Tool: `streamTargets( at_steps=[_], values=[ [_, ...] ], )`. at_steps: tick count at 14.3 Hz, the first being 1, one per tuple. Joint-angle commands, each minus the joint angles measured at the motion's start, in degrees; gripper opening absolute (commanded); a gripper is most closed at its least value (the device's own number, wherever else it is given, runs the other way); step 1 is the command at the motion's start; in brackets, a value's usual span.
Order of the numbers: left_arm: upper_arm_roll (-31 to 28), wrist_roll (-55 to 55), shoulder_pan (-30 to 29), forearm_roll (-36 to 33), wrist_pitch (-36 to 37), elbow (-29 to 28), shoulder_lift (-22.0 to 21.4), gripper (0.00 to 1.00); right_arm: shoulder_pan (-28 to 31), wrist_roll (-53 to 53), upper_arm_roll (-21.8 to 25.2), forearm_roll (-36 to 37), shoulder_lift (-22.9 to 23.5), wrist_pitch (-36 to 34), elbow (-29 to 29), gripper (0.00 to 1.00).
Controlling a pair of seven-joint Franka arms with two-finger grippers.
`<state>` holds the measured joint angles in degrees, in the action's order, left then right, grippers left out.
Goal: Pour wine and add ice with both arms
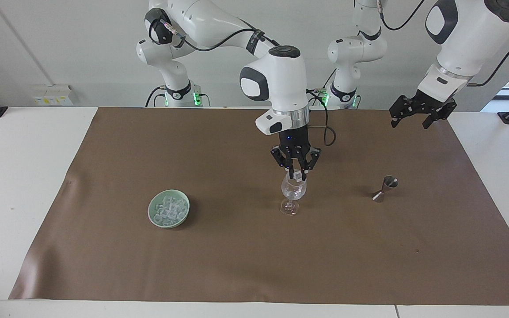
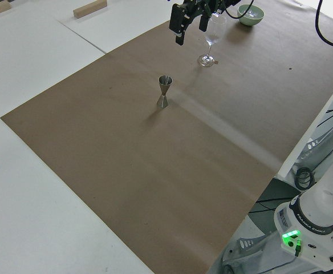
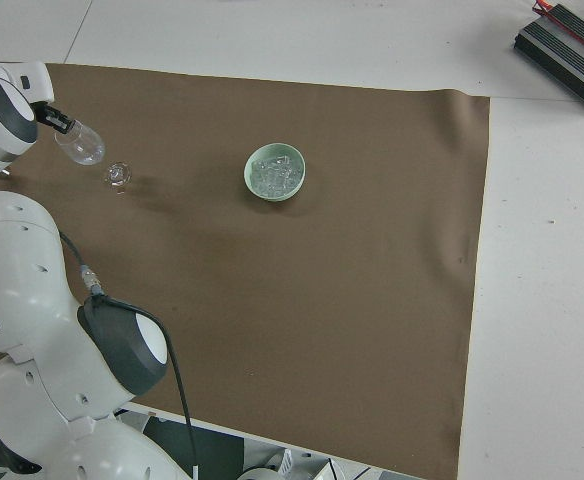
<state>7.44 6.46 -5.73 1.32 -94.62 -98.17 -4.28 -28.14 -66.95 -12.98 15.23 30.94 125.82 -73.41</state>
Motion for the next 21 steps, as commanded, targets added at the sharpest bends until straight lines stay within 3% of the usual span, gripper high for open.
streamTargets(
  at_steps=[1,4,7,13,21],
  values=[
    [-0.41,1.1,-0.06,-1.24,-6.26,-1.41,-0.56,1.0,0.19,-2.05,-0.2,1.64,0.09,0.21,-0.42,0.1],
    [0.02,0.66,-1.64,0.42,-6.02,-1.32,-0.56,1.0,0.19,-2.05,-0.2,1.64,0.09,0.04,-0.42,0.11],
    [0.11,-0.74,-1.47,1.23,-5.75,-1.24,-0.73,1.0,0.19,-2.14,-0.2,1.55,0.09,-0.05,-0.42,0.34],
    [-3.21,-0.57,4.05,1.14,-0.31,-0.89,-1.44,1.0,0.19,-2.22,-0.29,1.46,0.0,-0.58,-0.42,0.36],
    [-2.17,-2.4,3.36,1.14,0.31,-0.88,-2.05,1.0,0.19,-2.22,-0.2,1.38,0.0,-0.58,-0.42,0.41]
  ],
)
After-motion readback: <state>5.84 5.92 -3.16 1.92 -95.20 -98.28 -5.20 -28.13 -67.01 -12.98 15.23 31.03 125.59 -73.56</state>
